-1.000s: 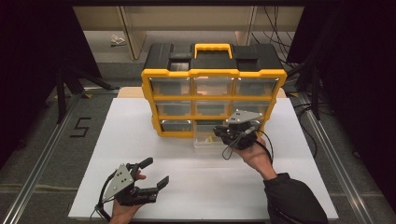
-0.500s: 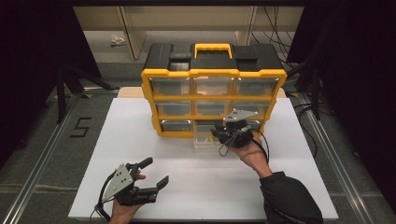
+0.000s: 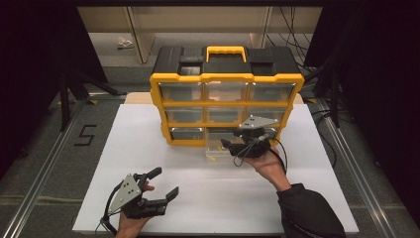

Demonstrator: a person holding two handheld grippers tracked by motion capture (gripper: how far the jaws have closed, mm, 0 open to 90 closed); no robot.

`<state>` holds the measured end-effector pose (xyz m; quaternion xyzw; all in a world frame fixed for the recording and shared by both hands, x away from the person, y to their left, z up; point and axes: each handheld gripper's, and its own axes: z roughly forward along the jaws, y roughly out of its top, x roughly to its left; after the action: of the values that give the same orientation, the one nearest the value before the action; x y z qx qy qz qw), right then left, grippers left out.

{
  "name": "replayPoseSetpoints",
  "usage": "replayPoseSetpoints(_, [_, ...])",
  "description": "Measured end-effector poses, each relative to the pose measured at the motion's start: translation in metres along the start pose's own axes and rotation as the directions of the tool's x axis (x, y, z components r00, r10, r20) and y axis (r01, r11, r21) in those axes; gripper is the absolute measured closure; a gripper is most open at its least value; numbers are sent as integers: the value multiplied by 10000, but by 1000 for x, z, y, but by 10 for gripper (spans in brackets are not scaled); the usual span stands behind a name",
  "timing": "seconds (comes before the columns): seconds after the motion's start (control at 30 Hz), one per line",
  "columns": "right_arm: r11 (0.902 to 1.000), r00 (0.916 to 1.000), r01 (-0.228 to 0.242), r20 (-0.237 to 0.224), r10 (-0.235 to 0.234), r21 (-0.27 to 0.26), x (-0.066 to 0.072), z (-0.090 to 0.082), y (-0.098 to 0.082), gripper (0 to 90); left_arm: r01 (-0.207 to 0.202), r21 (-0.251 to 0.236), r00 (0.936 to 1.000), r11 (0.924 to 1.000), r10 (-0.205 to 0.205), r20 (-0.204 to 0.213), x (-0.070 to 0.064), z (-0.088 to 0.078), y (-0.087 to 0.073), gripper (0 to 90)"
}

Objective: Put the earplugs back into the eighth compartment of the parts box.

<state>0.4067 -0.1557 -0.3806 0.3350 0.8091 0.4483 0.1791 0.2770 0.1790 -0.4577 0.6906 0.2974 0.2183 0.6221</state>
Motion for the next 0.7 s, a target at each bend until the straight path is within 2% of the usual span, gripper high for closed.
replayPoseSetpoints(0.23, [9991, 9999, 121, -42, -123, -409, 6, -9, 0, 397, -1, -8, 10000, 10000, 1, 0, 0, 0, 0, 165])
replayPoseSetpoints(0.33, [9978, 9997, 123, -187, -136, -657, 10, -12, 0, 384, -2, -15, 10000, 10000, 2, 4, 0, 0, 0, 164])
replayPoseSetpoints(0.7, [9938, 9979, 291, -540, -350, -1072, 21, -24, -3, 369, 4, -22, 10000, 10000, -4, 26, 0, 0, 0, 164])
